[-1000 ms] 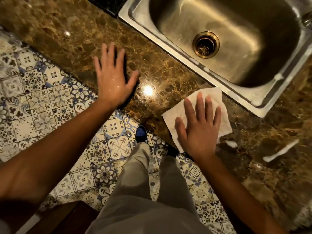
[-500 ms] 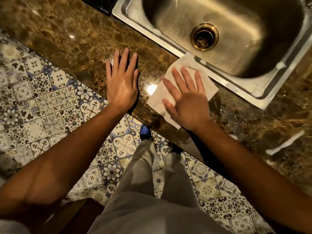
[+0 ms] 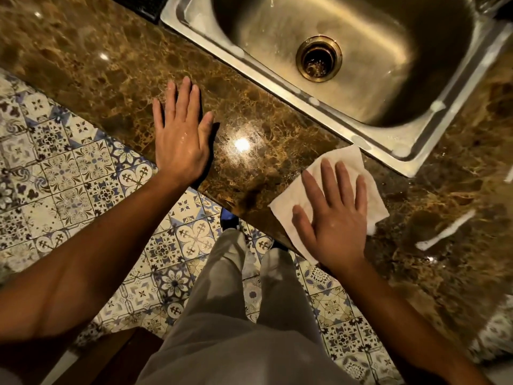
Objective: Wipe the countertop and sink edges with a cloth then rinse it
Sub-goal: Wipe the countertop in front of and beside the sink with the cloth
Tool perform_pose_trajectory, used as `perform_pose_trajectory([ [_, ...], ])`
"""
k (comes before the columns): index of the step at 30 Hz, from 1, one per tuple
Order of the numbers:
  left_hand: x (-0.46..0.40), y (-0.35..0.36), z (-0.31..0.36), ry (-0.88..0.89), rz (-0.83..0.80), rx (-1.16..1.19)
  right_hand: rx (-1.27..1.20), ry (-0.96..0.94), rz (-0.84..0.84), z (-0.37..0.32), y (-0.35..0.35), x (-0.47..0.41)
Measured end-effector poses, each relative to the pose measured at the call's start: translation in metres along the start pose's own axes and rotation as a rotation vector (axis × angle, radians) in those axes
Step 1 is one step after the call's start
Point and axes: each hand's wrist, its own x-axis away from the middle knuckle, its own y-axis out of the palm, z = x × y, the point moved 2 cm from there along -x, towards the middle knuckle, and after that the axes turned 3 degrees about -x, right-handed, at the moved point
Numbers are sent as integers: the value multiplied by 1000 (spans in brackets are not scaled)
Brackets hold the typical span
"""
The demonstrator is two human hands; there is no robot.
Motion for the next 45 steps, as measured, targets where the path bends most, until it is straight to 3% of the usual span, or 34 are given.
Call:
perform_pose_trajectory([
  [4, 2, -1, 1, 27, 41, 47, 10, 39, 28, -4, 4, -40],
  [8, 2, -2, 0, 69, 65, 34, 25, -62, 16, -21, 12, -81],
  [13, 2, -1, 2, 26, -1, -26, 7, -111, -1, -38, 16, -100],
  [22, 11, 8, 34, 66, 1, -1, 38, 192, -6, -2, -1, -8],
  [27, 13, 10, 44, 59, 6, -17, -7, 225, 16, -1, -2, 32],
  [34, 12, 9, 44, 54, 27, -33, 20, 127, -6, -5, 5, -12],
  [40, 13, 9, 46, 49, 28, -29, 91, -166, -105, -24, 15, -77],
  [45, 14, 9, 46, 49, 28, -27, 139, -163, -128, -24, 16, -78],
])
